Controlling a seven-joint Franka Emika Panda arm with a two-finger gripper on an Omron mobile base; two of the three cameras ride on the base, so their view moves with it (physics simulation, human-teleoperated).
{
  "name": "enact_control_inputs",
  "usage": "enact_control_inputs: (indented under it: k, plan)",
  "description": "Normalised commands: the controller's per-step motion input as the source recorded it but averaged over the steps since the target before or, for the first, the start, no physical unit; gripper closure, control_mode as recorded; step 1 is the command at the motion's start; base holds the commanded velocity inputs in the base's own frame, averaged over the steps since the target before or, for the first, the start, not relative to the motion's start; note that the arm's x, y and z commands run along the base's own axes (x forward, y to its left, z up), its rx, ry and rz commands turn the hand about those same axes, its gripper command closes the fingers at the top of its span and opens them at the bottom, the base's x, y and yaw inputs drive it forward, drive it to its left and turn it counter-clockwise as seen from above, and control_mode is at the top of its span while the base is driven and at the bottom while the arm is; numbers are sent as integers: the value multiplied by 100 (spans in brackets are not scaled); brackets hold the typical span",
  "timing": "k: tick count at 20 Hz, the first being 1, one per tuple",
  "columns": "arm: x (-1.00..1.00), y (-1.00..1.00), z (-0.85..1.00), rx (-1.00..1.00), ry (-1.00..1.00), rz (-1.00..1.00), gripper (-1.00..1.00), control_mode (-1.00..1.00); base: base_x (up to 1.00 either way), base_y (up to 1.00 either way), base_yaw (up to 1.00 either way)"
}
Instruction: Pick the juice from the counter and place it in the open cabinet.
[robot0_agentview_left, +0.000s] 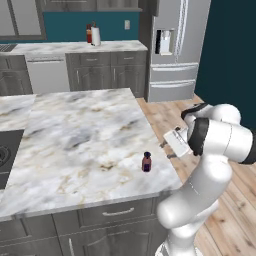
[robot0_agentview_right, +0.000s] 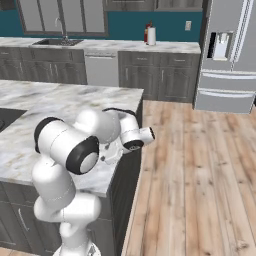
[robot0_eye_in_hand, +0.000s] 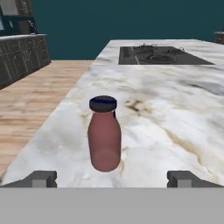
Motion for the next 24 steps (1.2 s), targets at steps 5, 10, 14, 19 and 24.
enact_control_inputs:
  k: [5,10,14,19,24]
  plan:
    - [0,18,-14,1,5,3,-100,-100,0,0,0]
    - [6,24,-18,0,6,2,-100,-100,0,0,0]
    - [19,28,-21,0,5,0,-100,-100,0,0,0]
    - [9,27,-20,0,5,0,-100,-100,0,0,0]
    - [10,26,-21,0,4,0,-100,-100,0,0,0]
